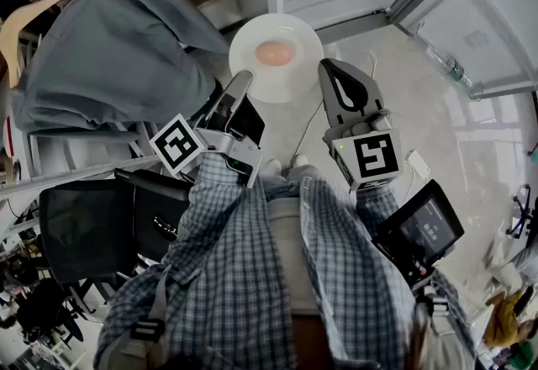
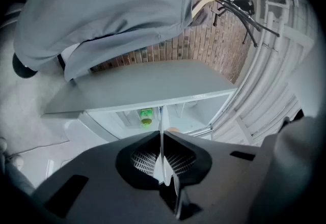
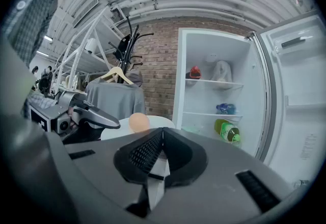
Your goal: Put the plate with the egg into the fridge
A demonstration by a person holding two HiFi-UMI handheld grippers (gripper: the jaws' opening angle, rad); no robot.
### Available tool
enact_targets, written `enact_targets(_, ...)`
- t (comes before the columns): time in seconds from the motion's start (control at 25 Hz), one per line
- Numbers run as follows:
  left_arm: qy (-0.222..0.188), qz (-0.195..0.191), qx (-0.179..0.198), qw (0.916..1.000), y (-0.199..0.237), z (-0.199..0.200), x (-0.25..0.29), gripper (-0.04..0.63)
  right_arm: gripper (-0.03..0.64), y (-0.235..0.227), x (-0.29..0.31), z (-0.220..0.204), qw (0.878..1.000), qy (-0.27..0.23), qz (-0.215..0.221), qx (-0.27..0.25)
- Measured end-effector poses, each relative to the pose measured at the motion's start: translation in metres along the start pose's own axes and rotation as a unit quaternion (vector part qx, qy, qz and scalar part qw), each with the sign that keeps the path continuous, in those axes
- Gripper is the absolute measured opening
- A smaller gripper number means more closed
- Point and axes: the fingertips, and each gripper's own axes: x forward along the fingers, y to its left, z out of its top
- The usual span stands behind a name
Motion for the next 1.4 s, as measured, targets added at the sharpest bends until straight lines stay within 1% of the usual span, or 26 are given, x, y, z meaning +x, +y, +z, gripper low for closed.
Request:
enact_targets(0.52,0.000,-0.003,0.000,1.0000,-0.002,-0.001,0.000,0.018,0.008,-0.003,-0.002,0.002,1.000,-0.005,-0.008,0.010)
enact_targets(0.88,0.002,-0.008,0.000,1.0000,-0.003,-0.001,-0.005,0.018,0.008,0.001,-0.003,0.004,1.000,-0.006,-0.011,0.004)
enact_targets(1.16,0.005,-0.012,0.000,0.9999,-0.005,0.004,-0.020,0.018,0.008,0.002,-0.015,-0.001,0.999,0.019,-0.037,-0.009)
enact_targets(1.28,0.011,-0.012,0.002,0.9999,-0.004,0.005,-0.024,0.018,0.008,0.004,-0.021,-0.006,0.998,0.045,-0.050,-0.004)
enact_targets(1.4,0.020,-0.014,-0.002,0.9997,-0.004,0.004,-0.027,0.018,0.008,0.011,-0.026,-0.008,0.998,0.044,-0.054,-0.003)
